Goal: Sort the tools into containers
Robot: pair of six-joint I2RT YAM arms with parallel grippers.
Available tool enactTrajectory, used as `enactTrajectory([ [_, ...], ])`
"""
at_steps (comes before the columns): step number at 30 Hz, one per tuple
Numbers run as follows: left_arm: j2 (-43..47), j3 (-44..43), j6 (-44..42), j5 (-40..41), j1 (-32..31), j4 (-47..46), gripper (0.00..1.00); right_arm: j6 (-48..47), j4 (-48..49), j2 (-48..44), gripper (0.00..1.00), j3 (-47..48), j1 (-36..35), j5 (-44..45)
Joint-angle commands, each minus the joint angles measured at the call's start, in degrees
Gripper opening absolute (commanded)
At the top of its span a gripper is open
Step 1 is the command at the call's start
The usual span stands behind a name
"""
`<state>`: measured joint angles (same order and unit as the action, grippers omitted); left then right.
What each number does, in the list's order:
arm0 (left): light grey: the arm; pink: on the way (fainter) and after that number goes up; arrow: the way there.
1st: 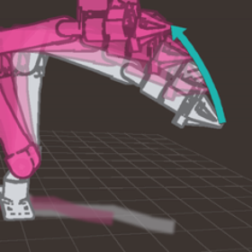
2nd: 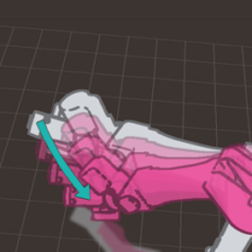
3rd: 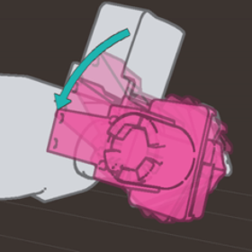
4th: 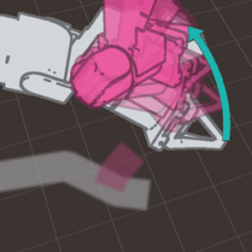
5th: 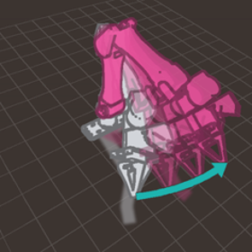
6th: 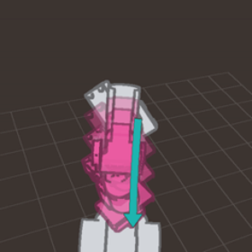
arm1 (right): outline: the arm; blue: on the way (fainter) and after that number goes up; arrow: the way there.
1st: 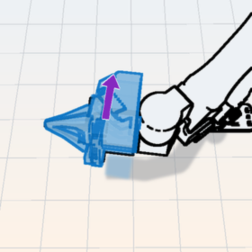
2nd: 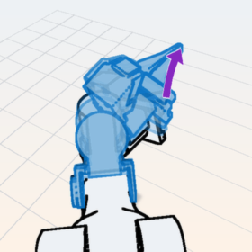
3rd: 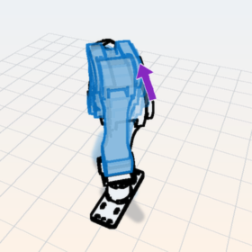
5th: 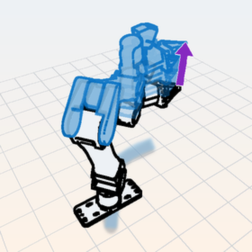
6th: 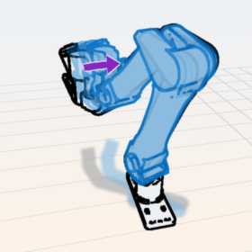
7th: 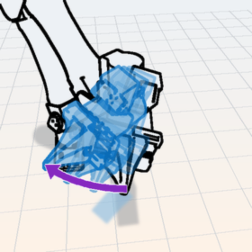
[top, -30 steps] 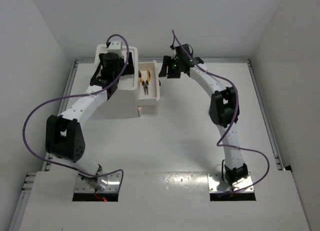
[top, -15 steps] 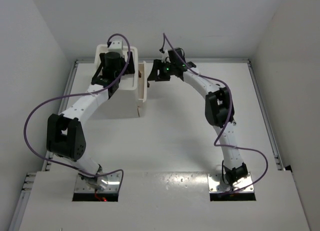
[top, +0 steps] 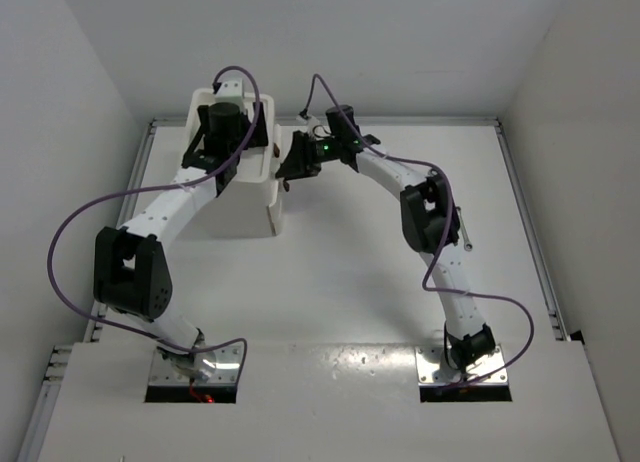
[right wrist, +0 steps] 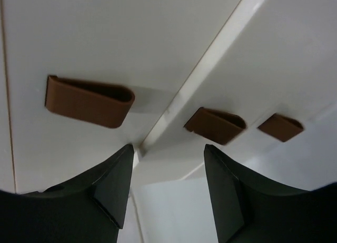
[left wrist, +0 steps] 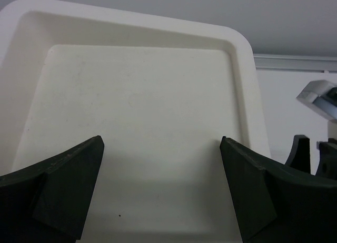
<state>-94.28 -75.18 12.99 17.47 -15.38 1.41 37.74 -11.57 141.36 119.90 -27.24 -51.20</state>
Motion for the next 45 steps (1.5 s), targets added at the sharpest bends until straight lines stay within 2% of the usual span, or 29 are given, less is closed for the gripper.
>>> enactTrajectory([
  [1, -7.5, 6.1, 5.2, -3.7, 0.2, 25.2, 1.00, 3.5, 8.1, -0.8, 0.57, -2.9, -2.8, -10.1],
  [3, -7.5, 6.1, 5.2, -4.2, 0.2, 25.2, 1.00, 3.0, 10.0, -2.2, 0.57, -6.5, -1.4, -10.1],
  [7, -7.5, 6.1, 5.2, -4.7, 0.2, 25.2, 1.00, -1.6, 11.2, -4.7, 0.57, -7.7, 5.0, -13.7],
  [11, -7.5, 6.1, 4.7, -5.8, 0.2, 25.2, 1.00, -11.3, 15.4, -7.6, 0.55, -10.1, 10.9, -17.2],
  [13, -7.5, 6.1, 4.1, -7.5, 0.2, 25.2, 1.00, -17.0, 11.1, -5.8, 0.55, -7.9, 12.4, -20.1],
  [14, -7.5, 6.1, 3.3, -9.7, 0.2, 25.2, 1.00, -22.6, 9.2, -4.8, 0.54, -4.9, 13.2, -21.0],
  [20, -6.8, 6.1, 3.7, -11.6, 0.2, 25.2, 1.00, -25.6, 8.9, 0.3, 0.54, -1.3, 12.3, -21.0],
  [22, -5.5, 5.6, 4.3, -11.6, 0.2, 25.7, 1.00, -35.8, 4.3, -0.2, 0.54, -2.5, 11.5, -19.9],
  [23, -4.3, 5.6, 4.3, -12.2, 0.2, 25.7, 1.00, -44.8, -0.8, -1.3, 0.54, -2.5, 10.4, -18.4],
  [26, -3.3, 5.6, 4.3, -13.0, 0.2, 25.7, 1.00, -53.5, -2.9, -2.4, 0.54, -6.3, 9.1, -16.7],
  [31, -3.3, 5.6, 4.3, -15.0, 0.8, 25.7, 1.00, -59.6, -0.4, -1.4, 0.54, -7.1, 9.1, -16.0],
  [37, -3.8, 5.0, 4.3, -16.3, 0.8, 25.7, 1.00, -60.3, 6.4, 1.2, 0.56, -6.1, 6.3, -13.5],
  [45, -4.3, 5.0, 4.3, -16.3, 1.8, 25.7, 1.00, -65.2, 5.8, 5.5, 0.54, -1.6, 3.7, -13.5],
])
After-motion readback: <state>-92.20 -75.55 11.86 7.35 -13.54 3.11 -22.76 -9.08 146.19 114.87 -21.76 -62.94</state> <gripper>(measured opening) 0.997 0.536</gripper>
